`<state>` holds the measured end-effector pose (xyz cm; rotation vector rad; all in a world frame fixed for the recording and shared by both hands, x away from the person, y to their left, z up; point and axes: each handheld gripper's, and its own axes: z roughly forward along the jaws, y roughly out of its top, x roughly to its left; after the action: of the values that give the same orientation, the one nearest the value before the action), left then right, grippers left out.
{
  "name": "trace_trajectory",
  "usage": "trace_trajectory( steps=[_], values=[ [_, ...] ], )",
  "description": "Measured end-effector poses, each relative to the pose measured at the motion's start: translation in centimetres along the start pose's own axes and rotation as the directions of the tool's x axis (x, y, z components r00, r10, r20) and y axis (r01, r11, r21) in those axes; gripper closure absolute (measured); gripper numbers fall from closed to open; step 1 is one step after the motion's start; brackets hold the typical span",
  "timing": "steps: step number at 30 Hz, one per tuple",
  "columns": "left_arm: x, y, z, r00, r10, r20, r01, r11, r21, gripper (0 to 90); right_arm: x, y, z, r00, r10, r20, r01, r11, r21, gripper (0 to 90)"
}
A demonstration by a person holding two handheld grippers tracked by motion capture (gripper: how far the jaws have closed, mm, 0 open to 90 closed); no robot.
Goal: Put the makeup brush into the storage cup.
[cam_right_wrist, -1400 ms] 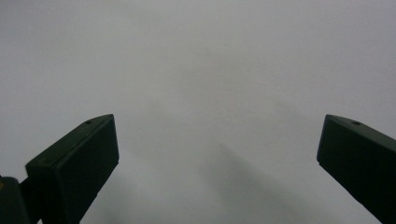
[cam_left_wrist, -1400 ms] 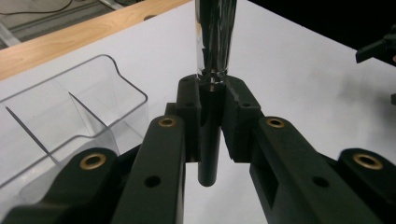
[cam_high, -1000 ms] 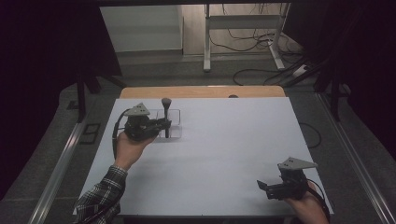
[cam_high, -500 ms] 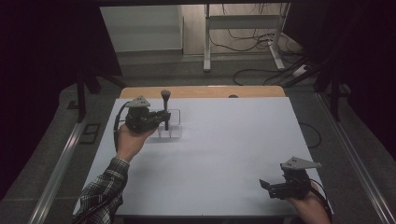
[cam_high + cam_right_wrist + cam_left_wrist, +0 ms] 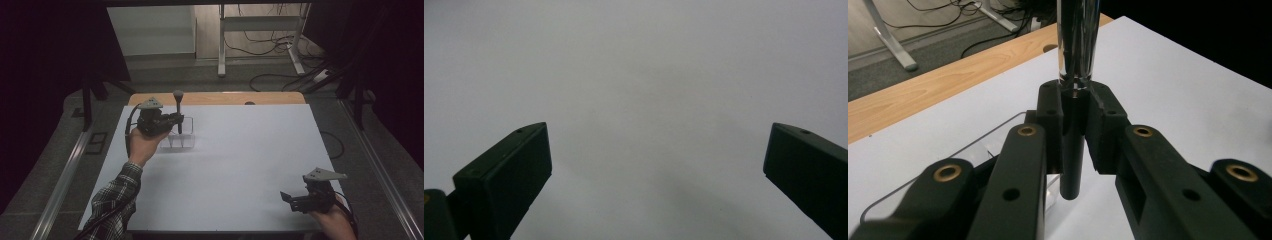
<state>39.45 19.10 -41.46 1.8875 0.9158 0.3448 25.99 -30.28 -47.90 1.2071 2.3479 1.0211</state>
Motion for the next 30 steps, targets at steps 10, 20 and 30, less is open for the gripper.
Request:
trace_trajectory(
  steps=[10,20,30],
  values=[
    [0.5,0.1,1.2,0.9996,-0.019,-0.021,0.019,0.9998,-0.010,78.1,0.0,0.0,0.0,1.0000,0.003,-0.007,-0.003,1.000,0.003,0.0],
    [0.7,0.3,2.5,0.9983,-0.029,-0.052,0.028,0.9996,-0.011,78.1,0.1,0.0,0.1,0.9999,-0.009,-0.011,0.009,1.000,0.015,0.0],
    [0.8,0.1,3.4,0.9959,-0.039,-0.081,0.038,0.9992,-0.010,78.2,0.1,0.0,0.2,0.9997,-0.020,-0.017,0.020,0.999,0.025,0.0]
  ],
)
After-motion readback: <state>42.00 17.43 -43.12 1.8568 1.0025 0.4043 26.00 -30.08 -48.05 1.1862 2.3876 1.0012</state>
